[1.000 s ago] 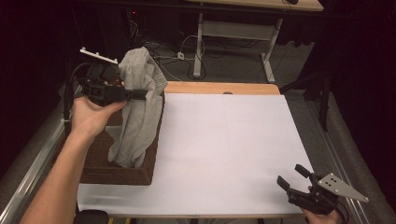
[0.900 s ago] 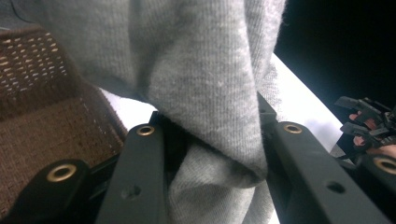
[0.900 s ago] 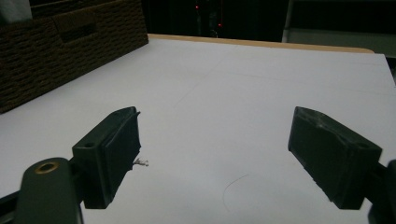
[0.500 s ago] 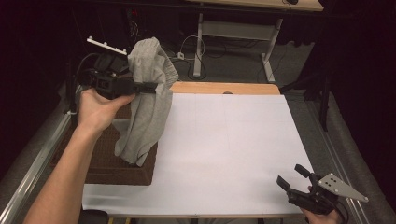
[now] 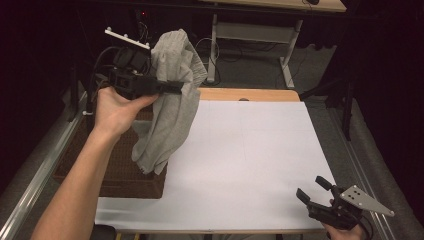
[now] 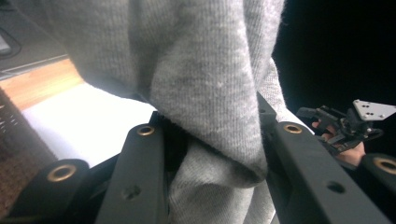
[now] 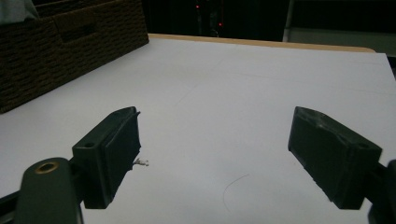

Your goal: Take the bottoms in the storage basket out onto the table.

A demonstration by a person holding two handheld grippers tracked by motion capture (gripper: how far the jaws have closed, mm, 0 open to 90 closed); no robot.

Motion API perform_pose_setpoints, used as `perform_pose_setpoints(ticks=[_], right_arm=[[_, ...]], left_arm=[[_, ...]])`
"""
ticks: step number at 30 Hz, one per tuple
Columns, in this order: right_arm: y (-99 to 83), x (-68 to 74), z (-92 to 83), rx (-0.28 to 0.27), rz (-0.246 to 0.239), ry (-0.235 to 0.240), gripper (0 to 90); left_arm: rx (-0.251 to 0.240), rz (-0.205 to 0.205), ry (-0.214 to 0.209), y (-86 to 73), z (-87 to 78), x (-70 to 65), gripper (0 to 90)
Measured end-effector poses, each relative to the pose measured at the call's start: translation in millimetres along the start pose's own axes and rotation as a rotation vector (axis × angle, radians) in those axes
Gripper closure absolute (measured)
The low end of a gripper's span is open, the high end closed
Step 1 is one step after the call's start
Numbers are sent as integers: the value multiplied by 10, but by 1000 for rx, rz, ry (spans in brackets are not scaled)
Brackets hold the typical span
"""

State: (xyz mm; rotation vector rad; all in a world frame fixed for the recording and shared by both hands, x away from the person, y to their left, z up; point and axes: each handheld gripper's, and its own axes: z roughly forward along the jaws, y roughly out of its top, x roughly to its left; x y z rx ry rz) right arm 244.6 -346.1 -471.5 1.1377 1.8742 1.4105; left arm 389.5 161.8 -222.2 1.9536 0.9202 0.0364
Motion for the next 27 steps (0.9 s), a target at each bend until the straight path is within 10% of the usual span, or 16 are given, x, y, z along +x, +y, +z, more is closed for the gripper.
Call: perform_pose_setpoints(ticks=[27], right_arm=[[-1,0,-5,-4,4,1,174]], left_arm=[[14,87,-83,232,583,-351,658]])
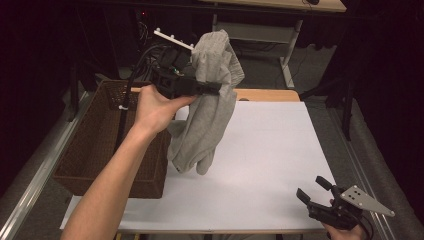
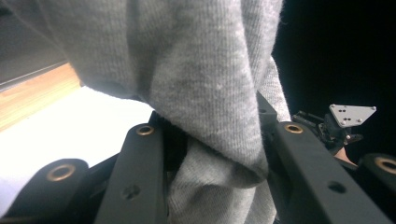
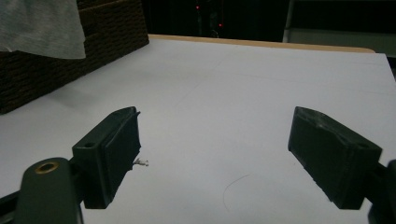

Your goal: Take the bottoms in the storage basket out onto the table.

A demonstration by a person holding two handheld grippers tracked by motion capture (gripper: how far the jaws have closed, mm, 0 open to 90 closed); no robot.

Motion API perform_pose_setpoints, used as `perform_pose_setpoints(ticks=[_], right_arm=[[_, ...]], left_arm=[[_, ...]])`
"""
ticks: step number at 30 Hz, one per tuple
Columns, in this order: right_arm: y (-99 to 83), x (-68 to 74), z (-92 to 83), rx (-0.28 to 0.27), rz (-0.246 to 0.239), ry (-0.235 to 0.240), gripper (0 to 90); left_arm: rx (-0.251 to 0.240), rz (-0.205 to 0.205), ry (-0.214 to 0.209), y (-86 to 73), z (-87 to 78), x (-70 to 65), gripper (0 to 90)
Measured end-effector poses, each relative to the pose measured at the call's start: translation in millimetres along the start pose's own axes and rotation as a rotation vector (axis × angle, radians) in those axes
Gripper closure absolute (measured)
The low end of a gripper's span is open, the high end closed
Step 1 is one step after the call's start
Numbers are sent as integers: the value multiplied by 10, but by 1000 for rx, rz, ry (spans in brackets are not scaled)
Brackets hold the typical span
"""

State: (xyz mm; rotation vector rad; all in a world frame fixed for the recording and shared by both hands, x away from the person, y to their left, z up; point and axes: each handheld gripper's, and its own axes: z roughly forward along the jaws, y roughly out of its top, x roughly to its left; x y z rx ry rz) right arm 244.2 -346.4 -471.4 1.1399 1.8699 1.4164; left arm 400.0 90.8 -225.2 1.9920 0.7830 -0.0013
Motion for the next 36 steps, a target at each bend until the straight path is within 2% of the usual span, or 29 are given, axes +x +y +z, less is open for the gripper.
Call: perform_pose_setpoints(ticks=[12,16,27,36], right_arm=[[0,-3,0,-1,-1,1,173],[0,-4,1,0,0,1,174],[-1,-3,2,0,-1,1,173],[-1,-3,-2,-2,0,0,174]], left_arm=[[28,23,-3,16,296,-40,656],[24,27,-1,3,418,-29,653],[32,17,16,-59,659,55,650],[13,7,34,-105,806,146,644]])
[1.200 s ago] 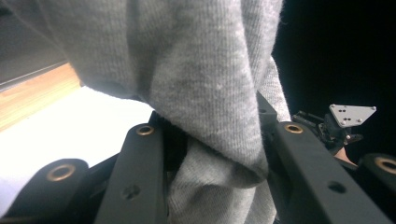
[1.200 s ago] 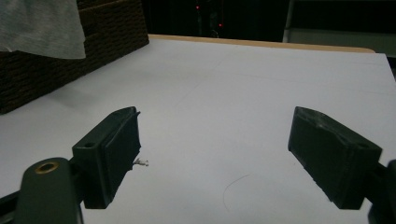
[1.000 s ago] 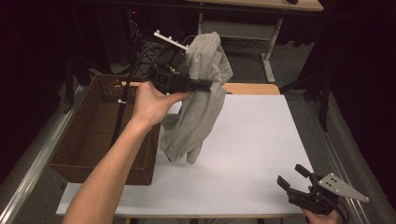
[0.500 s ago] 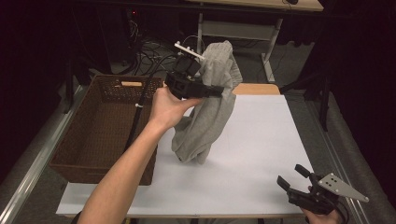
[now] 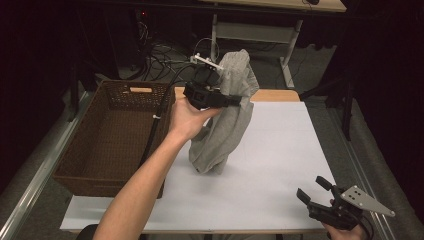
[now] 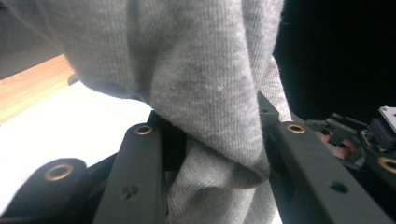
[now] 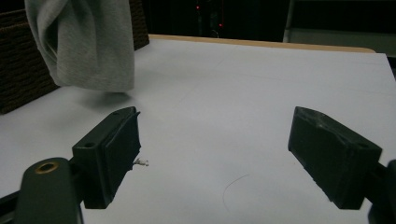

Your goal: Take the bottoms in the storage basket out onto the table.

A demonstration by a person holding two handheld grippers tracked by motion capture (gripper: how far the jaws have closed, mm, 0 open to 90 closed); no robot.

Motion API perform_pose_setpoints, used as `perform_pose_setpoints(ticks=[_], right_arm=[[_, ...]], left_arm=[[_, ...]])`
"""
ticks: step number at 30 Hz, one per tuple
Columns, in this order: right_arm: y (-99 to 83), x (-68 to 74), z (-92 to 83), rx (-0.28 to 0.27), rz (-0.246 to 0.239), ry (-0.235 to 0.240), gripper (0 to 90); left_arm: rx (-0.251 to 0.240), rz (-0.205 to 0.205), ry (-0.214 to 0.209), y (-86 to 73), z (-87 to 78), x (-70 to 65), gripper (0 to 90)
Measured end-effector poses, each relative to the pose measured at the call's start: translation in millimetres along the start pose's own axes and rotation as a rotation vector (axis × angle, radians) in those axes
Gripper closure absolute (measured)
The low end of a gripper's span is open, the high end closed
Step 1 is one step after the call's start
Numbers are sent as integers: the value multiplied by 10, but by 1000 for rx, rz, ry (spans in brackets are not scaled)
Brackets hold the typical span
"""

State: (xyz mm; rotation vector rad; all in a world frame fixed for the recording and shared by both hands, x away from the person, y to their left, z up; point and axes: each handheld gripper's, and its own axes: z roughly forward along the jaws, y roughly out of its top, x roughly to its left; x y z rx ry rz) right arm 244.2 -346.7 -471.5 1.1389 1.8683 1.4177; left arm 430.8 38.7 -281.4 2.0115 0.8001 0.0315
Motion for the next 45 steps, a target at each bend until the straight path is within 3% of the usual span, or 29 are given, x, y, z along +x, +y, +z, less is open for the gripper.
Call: perform_pose_setpoints(ticks=[15,34,45], right_arm=[[-2,-1,-4,2,0,0,174],[-4,-2,-6,4,-1,3,174],[-6,-2,-6,8,-5,3,174]], left_arm=[[30,-28,45,-177,322,191,629],[71,-85,68,-409,654,385,626],[128,-102,90,-561,844,472,619]])
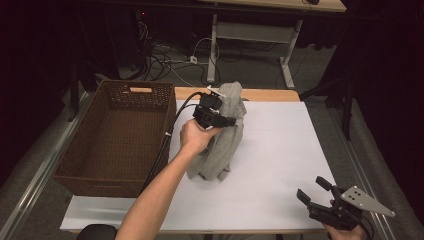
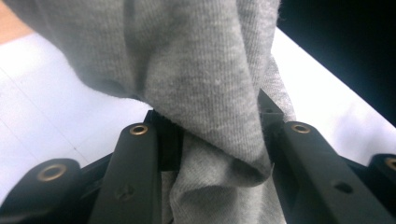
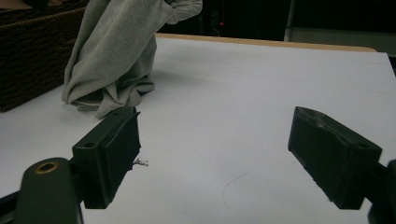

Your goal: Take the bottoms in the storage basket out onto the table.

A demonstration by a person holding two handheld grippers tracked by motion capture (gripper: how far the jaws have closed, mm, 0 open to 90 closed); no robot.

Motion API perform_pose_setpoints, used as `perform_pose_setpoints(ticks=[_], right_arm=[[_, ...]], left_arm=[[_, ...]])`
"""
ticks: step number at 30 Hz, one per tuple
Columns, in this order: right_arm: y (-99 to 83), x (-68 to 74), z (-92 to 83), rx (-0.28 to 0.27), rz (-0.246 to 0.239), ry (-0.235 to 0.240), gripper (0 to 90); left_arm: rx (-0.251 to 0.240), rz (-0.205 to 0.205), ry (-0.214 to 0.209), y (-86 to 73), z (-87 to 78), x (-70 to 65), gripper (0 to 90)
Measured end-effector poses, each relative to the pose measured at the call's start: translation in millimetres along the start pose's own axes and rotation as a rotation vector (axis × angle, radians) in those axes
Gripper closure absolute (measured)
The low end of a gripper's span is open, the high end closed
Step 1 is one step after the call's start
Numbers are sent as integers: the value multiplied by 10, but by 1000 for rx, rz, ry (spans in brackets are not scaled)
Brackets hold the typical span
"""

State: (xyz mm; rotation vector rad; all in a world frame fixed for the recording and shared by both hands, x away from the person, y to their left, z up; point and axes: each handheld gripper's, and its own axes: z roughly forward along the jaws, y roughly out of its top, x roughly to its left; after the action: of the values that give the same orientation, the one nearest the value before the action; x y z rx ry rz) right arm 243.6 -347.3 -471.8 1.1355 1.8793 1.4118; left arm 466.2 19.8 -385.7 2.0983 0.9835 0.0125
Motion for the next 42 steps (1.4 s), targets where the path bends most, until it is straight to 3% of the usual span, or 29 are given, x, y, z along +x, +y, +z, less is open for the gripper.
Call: perform_pose_setpoints(ticks=[19,42], right_arm=[[-2,-10,4,1,5,3,174],[-6,-7,4,7,7,10,174]], left_arm=[[46,-31,7,-74,281,83,611],[103,-80,54,-150,523,155,554]])
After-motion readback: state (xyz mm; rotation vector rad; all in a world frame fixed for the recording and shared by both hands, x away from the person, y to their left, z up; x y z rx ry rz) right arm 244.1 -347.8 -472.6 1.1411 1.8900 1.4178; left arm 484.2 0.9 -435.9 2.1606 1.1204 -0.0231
